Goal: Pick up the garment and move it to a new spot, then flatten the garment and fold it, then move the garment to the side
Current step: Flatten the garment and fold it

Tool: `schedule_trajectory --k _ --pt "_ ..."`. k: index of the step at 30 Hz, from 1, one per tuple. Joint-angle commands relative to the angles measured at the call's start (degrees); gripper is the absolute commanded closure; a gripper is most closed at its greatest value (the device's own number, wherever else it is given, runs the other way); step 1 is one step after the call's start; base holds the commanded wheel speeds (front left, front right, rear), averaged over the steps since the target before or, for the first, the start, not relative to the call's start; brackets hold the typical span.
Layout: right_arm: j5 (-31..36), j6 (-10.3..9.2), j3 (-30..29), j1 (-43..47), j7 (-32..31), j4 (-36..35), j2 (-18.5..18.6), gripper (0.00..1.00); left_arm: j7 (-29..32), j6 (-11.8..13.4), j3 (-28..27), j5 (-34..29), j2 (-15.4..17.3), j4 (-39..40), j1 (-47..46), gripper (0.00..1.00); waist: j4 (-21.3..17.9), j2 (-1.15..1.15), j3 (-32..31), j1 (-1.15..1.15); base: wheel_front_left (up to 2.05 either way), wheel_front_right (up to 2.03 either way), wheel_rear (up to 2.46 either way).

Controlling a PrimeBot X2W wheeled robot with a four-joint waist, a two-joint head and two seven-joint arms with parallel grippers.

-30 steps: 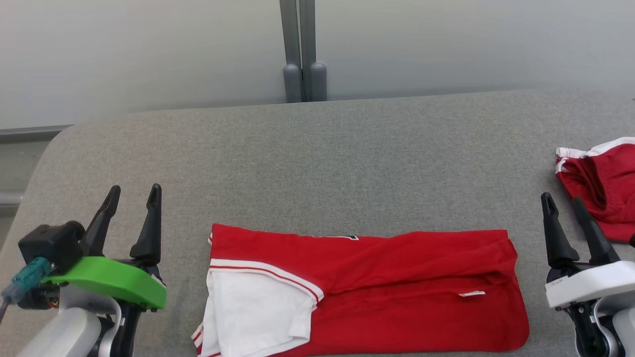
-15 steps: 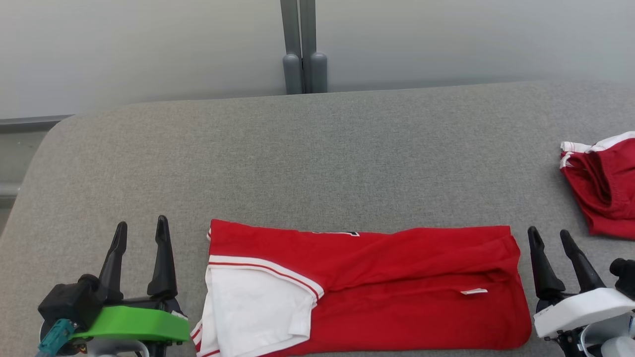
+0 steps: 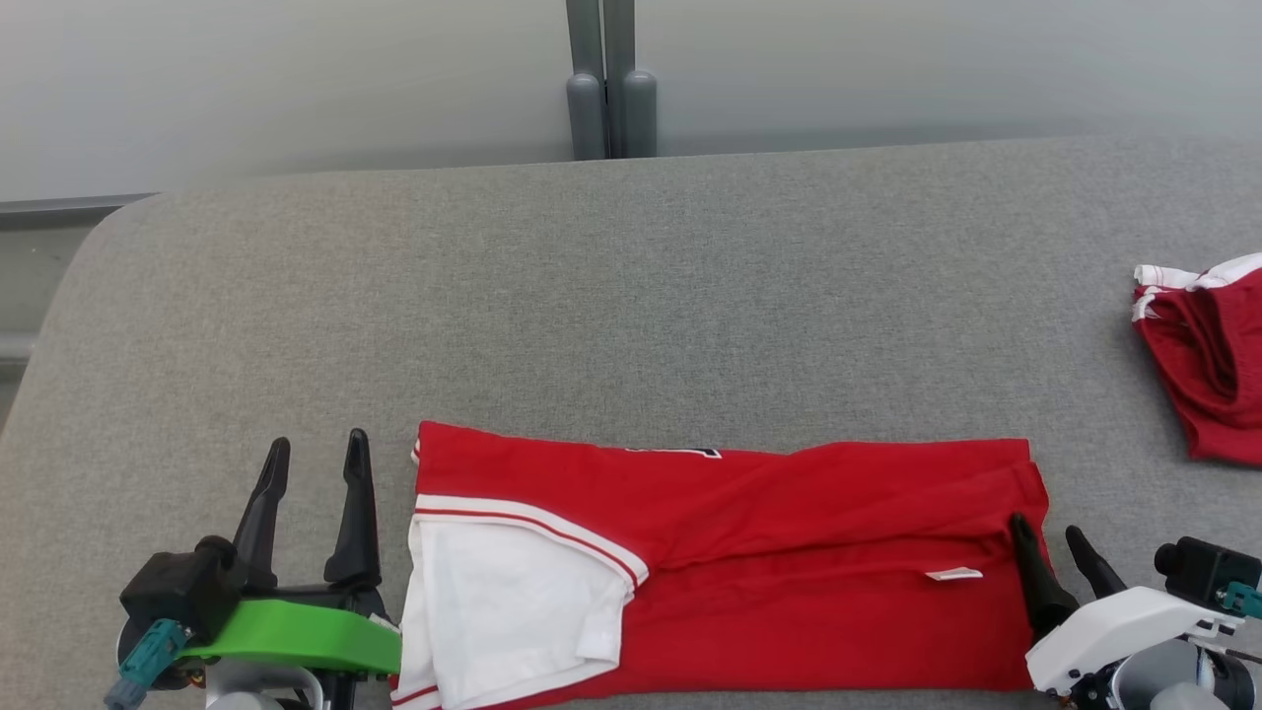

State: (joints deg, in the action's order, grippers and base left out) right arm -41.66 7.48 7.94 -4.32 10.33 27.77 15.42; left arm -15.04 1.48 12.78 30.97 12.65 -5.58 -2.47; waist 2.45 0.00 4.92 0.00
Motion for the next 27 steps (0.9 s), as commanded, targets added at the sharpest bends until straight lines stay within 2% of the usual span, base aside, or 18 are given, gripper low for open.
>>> schedule_trajectory --k 1,6,11,12,13,14,21,27 --pt "-1.0 0.03 0.5 -0.8 0.4 1.6 0.2 0.00 -0.2 -0.5 -0.2 -0.9 -0.3 -0.4 -1.0 0.00 0.3 0.00 0.2 0.00 0.00 0.00 0.00" --pt "-4.9 0.03 3.9 -1.8 -0.8 6.7 0.0 0.00 -0.2 -1.5 -0.4 -1.5 -0.9 -1.8 -1.6 0.00 1.0 0.00 0.5 0.00 0.00 0.00 0.00" --pt "-9.6 0.03 8.5 -2.6 -0.3 7.2 -0.1 0.01 -0.2 -2.2 -0.6 -1.8 -1.7 -2.9 -1.7 0.00 1.3 0.00 0.6 0.00 0.00 0.00 0.00" --pt "-10.2 0.03 9.2 -2.9 0.3 7.3 0.3 0.61 -0.2 -2.4 -0.6 -2.0 -1.9 -3.0 -1.8 0.00 1.3 0.00 0.6 0.00 0.00 0.00 0.00" --pt "-10.8 0.03 9.7 -3.2 0.8 7.4 0.4 0.76 -0.2 -2.4 -0.6 -2.1 -2.0 -3.1 -1.9 0.00 1.3 0.00 0.6 0.00 0.00 0.00 0.00" --pt "-11.6 0.03 10.3 -3.7 1.3 7.3 0.6 1.00 -0.2 -2.6 -0.7 -2.3 -2.0 -3.2 -1.9 0.00 1.4 0.00 0.5 0.00 0.00 0.00 0.00" --pt "-15.8 0.03 10.1 -5.9 4.5 5.4 3.1 1.00 -0.2 -2.7 -1.7 -2.6 -2.5 -3.4 -1.4 0.00 1.1 0.00 -0.2 0.00 0.00 0.00 0.00" --pt "-17.1 0.02 7.2 -6.1 5.0 3.7 7.4 1.00 -0.2 -2.7 -4.1 -3.3 -3.7 -2.4 0.6 0.00 0.3 0.00 -1.1 0.00 0.00 0.00 0.00"
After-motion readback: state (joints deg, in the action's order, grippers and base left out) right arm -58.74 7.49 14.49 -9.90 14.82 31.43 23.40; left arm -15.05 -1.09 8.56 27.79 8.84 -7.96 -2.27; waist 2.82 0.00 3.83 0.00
